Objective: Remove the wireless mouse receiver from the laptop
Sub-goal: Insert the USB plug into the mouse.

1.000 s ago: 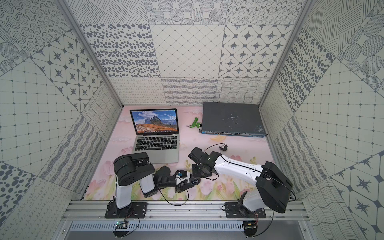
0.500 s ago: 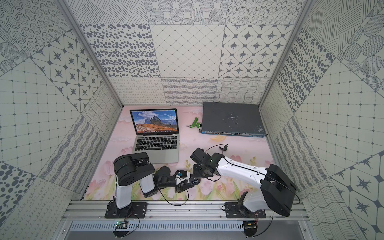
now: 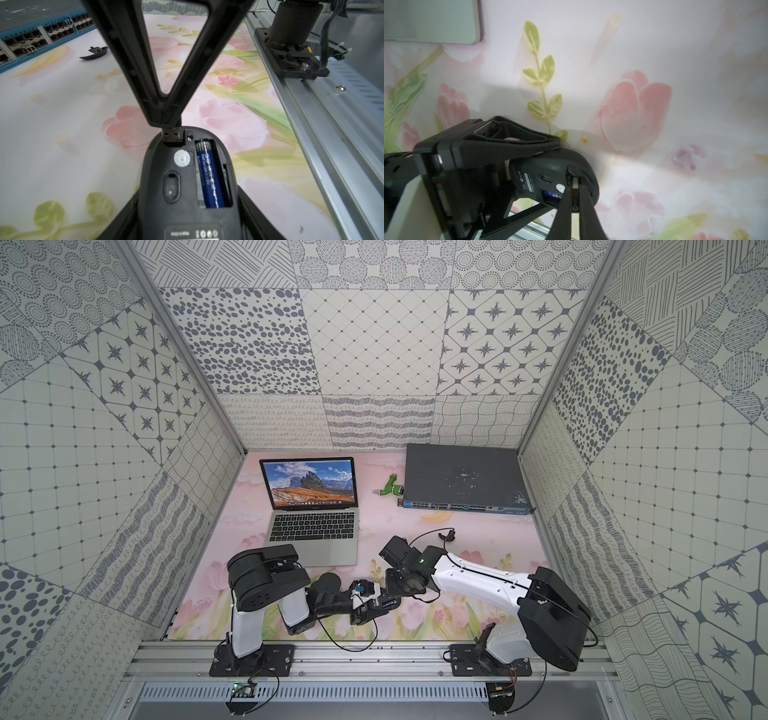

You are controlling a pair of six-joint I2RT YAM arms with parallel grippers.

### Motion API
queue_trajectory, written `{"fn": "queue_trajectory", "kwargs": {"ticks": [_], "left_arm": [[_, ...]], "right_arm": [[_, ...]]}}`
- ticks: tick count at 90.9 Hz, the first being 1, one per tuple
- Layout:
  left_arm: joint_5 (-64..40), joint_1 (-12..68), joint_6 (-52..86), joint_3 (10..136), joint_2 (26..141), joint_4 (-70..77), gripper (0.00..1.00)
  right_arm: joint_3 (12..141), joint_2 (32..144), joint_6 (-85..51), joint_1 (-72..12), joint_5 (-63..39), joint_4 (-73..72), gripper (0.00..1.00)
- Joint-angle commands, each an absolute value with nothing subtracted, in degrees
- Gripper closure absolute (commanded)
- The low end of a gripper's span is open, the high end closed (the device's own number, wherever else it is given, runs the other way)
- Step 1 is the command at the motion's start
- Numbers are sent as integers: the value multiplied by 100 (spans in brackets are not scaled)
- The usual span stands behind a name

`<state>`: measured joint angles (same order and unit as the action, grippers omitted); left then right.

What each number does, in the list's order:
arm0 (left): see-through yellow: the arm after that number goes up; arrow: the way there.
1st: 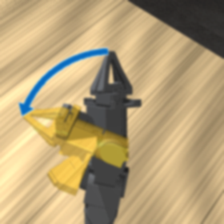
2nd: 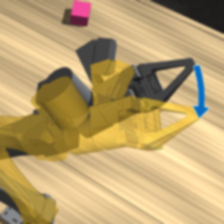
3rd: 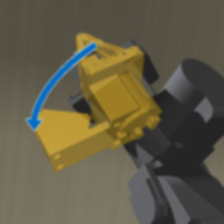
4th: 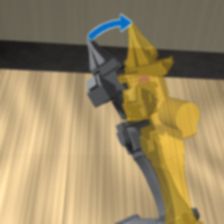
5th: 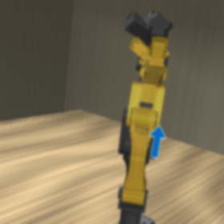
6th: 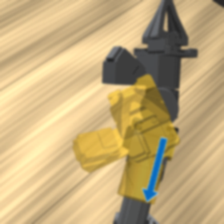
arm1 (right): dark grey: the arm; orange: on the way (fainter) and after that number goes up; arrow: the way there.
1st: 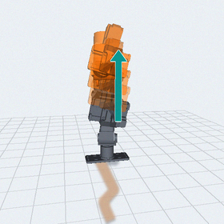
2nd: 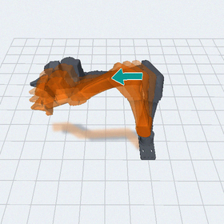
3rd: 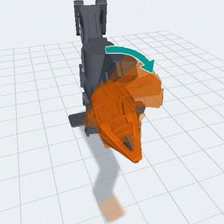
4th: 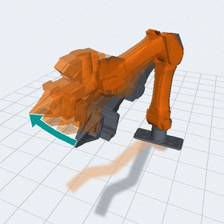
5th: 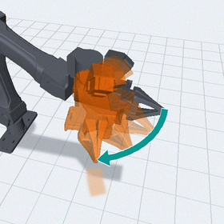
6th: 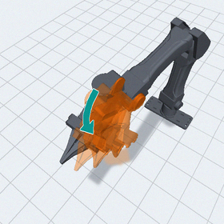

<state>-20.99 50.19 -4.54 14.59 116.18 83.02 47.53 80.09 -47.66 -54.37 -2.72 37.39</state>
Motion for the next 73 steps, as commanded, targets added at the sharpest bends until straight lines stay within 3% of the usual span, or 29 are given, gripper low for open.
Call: {"fn": "queue_trajectory", "kwargs": {"ticks": [1, 73], "left_arm": [[-2025, 4983, -353, 1452, 11698, 7612, 46], [-2030, 4990, -357, 1453, 11697, 7611, 46]], "right_arm": [[4657, 8125, -4843, -5470, -311, 3562, 100], [4664, 8469, -4922, -5653, -192, 3244, 100]]}}
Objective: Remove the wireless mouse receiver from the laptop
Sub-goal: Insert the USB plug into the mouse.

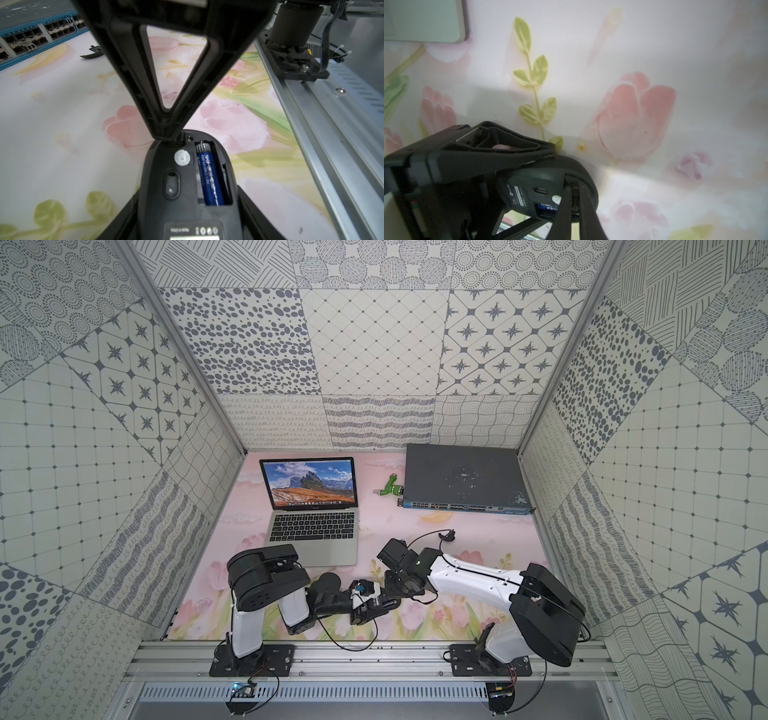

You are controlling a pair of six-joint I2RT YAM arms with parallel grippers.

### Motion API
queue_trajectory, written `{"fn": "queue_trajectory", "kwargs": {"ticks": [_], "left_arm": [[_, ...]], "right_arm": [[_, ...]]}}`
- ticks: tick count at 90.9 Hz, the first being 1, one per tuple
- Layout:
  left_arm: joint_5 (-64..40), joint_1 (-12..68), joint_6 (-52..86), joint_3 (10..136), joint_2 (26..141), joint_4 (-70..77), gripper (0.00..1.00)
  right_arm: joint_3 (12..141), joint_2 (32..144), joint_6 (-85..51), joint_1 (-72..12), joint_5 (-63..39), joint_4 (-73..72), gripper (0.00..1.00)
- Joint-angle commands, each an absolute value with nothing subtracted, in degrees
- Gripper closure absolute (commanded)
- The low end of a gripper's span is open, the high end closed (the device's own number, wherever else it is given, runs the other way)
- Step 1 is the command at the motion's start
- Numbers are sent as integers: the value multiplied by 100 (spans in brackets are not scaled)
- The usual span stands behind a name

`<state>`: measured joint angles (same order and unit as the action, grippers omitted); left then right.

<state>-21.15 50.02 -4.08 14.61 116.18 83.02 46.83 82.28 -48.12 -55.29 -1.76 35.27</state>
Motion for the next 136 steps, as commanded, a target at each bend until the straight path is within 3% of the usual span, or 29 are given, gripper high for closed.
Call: {"fn": "queue_trajectory", "kwargs": {"ticks": [1, 22, 44, 71, 85, 116, 136], "left_arm": [[-2030, 4991, -359, 1447, 11698, 7611, 46], [-2030, 4978, -360, 1454, 11698, 7603, 46], [-2035, 4983, -355, 1455, 11698, 7603, 46], [-2039, 4982, -355, 1461, 11698, 7596, 46], [-2040, 4979, -360, 1471, 11698, 7589, 46], [-2030, 4991, -360, 1463, 11691, 7584, 46], [-2030, 4992, -360, 1468, 11696, 7577, 46]], "right_arm": [[4670, 8475, -4922, -5661, -188, 3243, 100], [4687, 8528, -4910, -5744, -185, 3226, 100], [4767, 8358, -4829, -5739, -223, 3234, 74], [4774, 7660, -4563, -5531, -400, 3243, 58], [4722, 7608, -4522, -5416, -414, 3285, 61], [4506, 7855, -4623, -5295, -199, 3411, 82], [4456, 8130, -4611, -5291, -267, 3383, 83]]}}
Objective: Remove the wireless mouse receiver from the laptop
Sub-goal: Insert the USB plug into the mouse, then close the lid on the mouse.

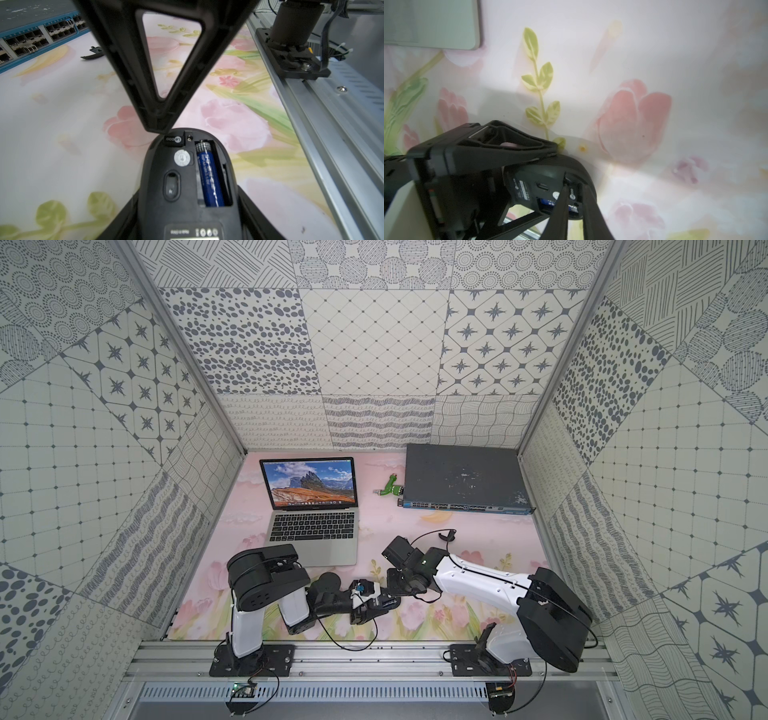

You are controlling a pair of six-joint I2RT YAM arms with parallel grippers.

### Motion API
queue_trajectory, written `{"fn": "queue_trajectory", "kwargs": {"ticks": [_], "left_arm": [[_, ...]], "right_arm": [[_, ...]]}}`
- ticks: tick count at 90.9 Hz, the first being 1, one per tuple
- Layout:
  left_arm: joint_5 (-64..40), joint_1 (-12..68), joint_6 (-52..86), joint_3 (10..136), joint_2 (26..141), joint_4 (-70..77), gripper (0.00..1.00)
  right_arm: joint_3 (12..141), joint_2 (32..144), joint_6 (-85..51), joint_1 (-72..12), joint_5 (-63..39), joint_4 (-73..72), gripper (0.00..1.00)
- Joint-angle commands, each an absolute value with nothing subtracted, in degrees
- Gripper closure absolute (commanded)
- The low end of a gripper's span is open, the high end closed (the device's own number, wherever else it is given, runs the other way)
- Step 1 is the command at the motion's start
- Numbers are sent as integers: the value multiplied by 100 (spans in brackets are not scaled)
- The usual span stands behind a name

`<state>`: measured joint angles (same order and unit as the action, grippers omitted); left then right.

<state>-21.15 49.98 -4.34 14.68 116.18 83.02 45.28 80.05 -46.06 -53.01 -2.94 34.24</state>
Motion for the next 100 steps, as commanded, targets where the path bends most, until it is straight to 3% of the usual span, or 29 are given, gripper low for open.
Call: {"fn": "queue_trajectory", "kwargs": {"ticks": [1, 35, 43, 63, 81, 100], "left_arm": [[-2030, 4987, -360, 1468, 11697, 7581, 46], [-2022, 4986, -360, 1459, 11689, 7579, 46], [-2017, 4984, -351, 1455, 11685, 7587, 46], [-2022, 4986, -352, 1451, 11688, 7590, 46], [-2014, 4988, -360, 1455, 11696, 7585, 46], [-2002, 4988, -358, 1455, 11698, 7581, 46]], "right_arm": [[4452, 8139, -4608, -5291, -274, 3374, 83], [4515, 8020, -4530, -5260, -272, 3347, 83], [4468, 7515, -4531, -4997, -344, 3389, 71], [4434, 6574, -4287, -3005, -568, 3707, 60], [4570, 7321, -4066, -814, -1399, 3345, 62], [5179, 8502, -3710, -414, -1585, 2958, 68]]}}
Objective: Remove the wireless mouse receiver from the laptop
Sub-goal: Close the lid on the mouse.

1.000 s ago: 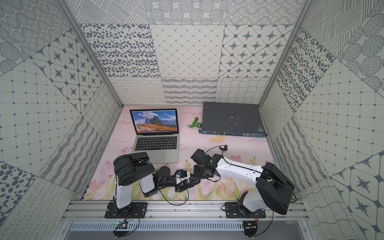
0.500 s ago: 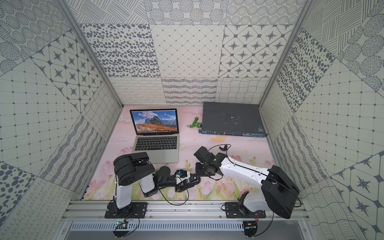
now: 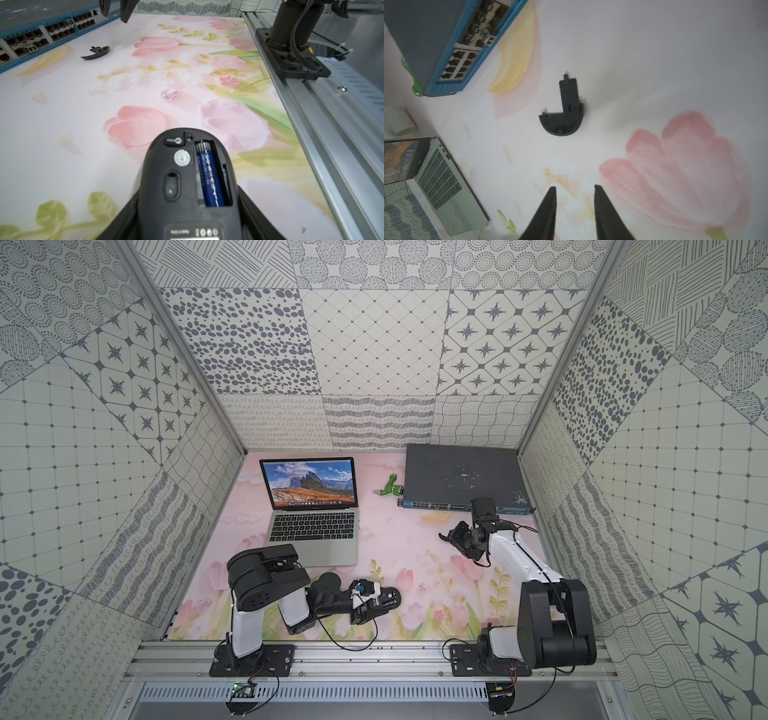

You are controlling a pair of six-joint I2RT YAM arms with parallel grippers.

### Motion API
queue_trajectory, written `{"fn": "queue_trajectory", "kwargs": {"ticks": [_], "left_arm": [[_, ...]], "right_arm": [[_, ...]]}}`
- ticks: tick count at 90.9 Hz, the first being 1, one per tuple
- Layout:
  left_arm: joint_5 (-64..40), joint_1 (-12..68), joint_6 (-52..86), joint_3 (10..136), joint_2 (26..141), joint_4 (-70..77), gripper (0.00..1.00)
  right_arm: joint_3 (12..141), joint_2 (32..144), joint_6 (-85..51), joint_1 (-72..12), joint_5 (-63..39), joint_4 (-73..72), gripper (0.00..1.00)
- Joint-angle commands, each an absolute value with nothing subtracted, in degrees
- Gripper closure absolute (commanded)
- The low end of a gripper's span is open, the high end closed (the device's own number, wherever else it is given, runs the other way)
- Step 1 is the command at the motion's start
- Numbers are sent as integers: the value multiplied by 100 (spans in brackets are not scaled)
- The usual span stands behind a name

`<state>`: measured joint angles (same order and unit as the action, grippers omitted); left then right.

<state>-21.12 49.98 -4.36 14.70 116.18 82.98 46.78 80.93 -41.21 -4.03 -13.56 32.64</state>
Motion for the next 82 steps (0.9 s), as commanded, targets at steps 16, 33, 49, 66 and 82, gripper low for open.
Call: {"fn": "queue_trajectory", "kwargs": {"ticks": [16, 33, 49, 66, 82], "left_arm": [[-2006, 4985, -360, 1461, 11707, 7578, 46], [-2013, 4989, -360, 1480, 11714, 7568, 46], [-2000, 4989, -360, 1468, 11707, 7572, 46], [-1989, 4992, -360, 1474, 11717, 7568, 46], [-1992, 4989, -360, 1469, 11716, 7559, 46]], "right_arm": [[6090, 9107, -2043, -685, -1205, 3644, 66], [6545, 9397, 143, -1598, 262, 4218, 63], [6592, 9718, 1052, -1916, 1030, 4233, 62], [6590, 9972, 1310, -2006, 1399, 4315, 63], [6630, 10196, 1389, -2076, 1450, 4330, 65]]}}
